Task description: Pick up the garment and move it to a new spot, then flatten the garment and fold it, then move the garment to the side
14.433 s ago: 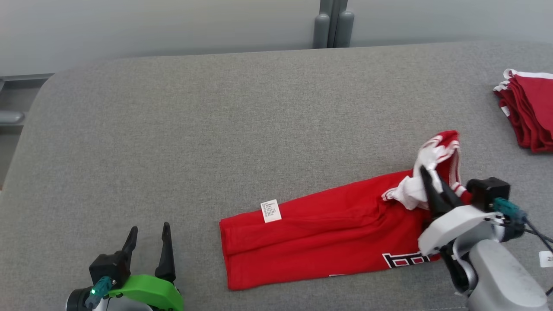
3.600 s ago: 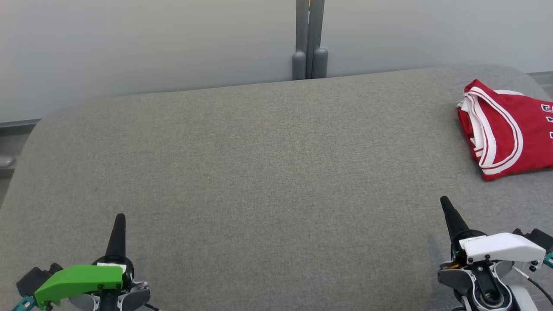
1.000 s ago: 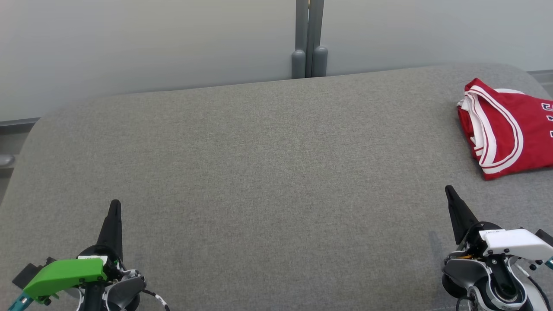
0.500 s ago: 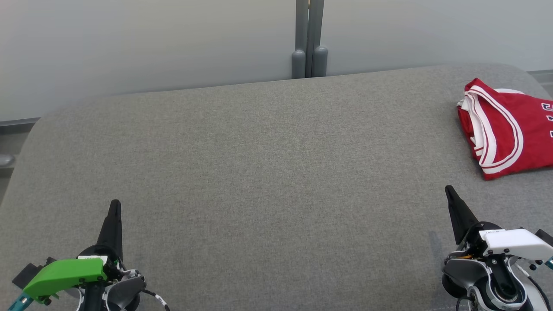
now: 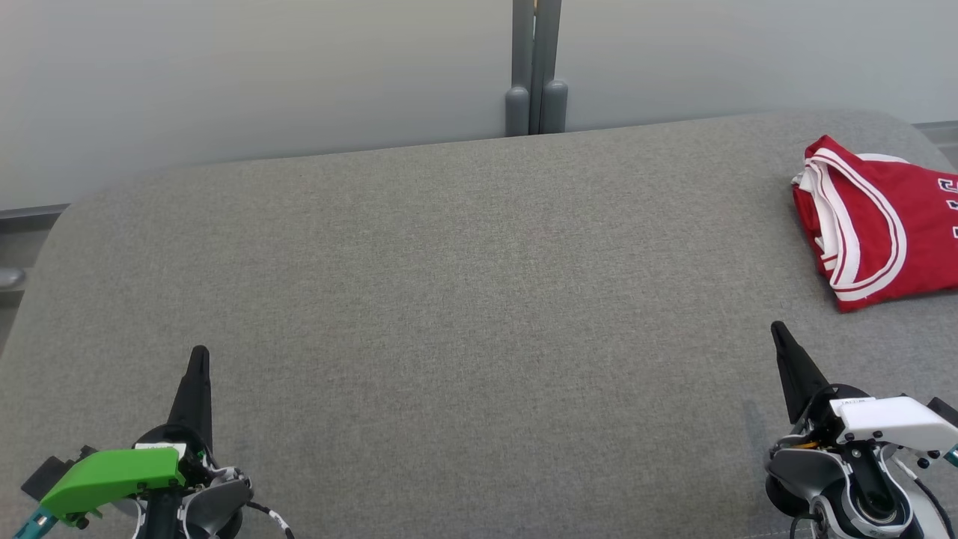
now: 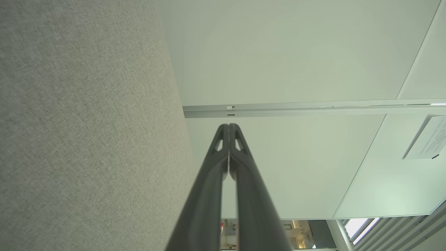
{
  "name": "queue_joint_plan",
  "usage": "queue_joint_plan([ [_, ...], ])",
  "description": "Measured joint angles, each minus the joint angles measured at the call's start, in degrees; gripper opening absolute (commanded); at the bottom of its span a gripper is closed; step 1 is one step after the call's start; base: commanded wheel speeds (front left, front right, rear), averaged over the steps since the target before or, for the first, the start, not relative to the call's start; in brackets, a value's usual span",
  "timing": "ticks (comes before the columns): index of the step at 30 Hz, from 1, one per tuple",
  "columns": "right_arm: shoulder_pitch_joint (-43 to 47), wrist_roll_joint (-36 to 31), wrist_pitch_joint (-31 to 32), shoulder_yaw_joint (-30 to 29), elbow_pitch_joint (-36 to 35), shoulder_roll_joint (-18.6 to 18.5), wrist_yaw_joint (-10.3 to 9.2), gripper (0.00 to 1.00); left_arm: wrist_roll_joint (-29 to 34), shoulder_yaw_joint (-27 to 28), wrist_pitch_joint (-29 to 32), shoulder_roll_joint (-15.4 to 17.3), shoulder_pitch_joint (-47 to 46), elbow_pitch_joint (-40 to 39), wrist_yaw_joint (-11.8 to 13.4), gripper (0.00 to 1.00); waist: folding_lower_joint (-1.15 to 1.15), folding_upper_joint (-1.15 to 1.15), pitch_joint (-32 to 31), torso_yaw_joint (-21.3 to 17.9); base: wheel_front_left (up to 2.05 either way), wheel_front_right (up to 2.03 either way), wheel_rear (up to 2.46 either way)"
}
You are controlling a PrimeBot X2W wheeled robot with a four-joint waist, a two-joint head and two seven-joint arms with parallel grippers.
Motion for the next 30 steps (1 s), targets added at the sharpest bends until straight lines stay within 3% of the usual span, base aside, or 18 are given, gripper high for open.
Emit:
queue_joint_plan([
  [30,0.0,0.0,0.0,0.0,0.0,0.0,0.00,0.00,0.0,0.0,0.0,0.0,0.0,0.0,0.0,0.00,0.00,0.00,0.0,0.0,0.00,0.00,0.00],
])
